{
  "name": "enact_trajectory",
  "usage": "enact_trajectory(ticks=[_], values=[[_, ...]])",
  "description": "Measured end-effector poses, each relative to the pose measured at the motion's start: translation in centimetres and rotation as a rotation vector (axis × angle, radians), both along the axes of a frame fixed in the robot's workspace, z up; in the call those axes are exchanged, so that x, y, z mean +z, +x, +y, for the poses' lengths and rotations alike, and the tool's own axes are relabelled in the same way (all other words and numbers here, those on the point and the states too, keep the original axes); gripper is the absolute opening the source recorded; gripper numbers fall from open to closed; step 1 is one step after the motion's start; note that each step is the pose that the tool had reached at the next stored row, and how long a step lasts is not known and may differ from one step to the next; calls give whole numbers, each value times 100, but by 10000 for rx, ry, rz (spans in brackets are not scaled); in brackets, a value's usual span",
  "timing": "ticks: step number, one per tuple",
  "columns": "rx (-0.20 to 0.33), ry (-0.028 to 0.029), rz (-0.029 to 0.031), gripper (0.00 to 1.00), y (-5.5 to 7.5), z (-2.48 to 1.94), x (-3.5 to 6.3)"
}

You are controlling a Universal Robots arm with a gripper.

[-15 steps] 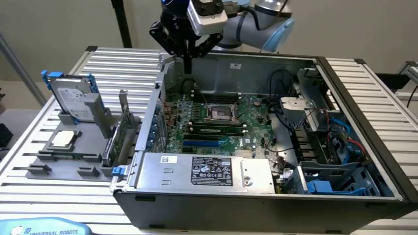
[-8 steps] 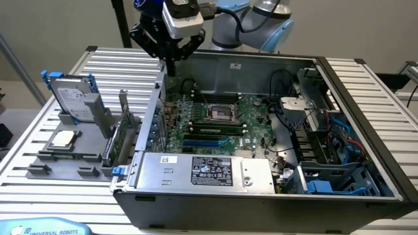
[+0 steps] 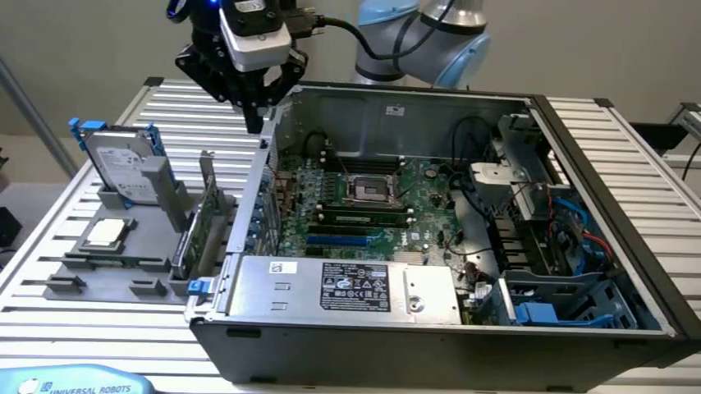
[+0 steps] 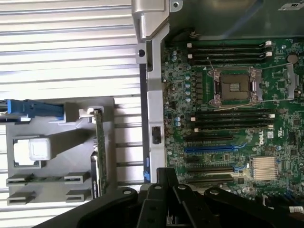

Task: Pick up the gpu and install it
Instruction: 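Reach for the gpu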

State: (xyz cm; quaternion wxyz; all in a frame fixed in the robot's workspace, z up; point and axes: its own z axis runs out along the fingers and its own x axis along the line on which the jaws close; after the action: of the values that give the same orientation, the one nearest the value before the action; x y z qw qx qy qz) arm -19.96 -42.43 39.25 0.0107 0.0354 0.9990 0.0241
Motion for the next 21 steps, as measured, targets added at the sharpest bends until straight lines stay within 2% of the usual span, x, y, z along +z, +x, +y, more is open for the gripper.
enact_trajectory(ticks=[4,12,17,21], values=[[-1,-2,1,14,-175,-57,-7],[-1,-7,0,14,-492,-143,-48],[-1,-9,1,14,-710,-184,-87],[0,-19,1,14,-890,-200,-129]])
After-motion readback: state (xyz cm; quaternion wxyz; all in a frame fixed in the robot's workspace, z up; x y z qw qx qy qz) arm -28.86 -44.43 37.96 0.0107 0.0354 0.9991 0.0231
